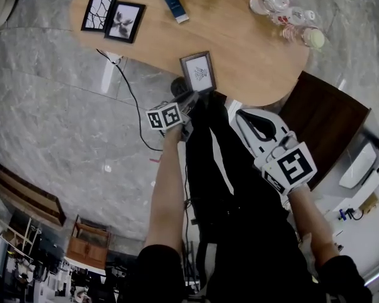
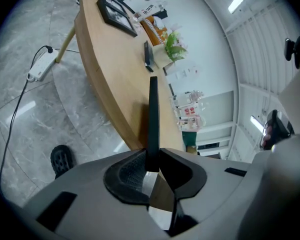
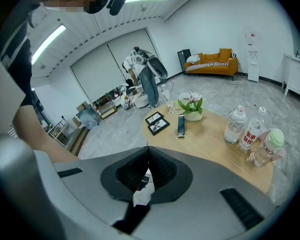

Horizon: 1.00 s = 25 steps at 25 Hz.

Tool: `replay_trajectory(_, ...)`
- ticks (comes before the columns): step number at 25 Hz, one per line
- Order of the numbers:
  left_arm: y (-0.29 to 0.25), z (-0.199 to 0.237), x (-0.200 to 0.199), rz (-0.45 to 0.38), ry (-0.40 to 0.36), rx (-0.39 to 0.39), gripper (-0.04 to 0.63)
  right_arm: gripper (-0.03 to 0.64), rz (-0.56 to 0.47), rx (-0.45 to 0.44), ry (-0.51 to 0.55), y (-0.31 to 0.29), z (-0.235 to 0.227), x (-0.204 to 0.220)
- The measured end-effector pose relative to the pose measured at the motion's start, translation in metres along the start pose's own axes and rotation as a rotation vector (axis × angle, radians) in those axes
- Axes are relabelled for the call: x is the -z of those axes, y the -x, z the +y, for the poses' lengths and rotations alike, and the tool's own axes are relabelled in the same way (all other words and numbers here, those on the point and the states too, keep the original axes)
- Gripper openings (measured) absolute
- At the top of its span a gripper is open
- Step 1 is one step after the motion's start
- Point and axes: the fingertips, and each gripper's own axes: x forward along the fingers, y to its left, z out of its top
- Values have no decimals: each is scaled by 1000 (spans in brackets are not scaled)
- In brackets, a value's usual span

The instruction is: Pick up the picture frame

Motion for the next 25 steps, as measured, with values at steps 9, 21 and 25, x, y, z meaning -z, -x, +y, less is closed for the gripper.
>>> replay_trajectory(9, 23, -57, -9, -34, -8, 60, 78, 12, -69, 36, 17, 46, 4, -29)
replay_trajectory(21, 70, -202, -38, -191, 16, 250, 78, 12, -189, 89, 34, 124, 6, -62)
replay_trajectory(25, 89, -254, -64, -210, -15, 300, 78, 12, -242, 100, 48, 146, 2, -79)
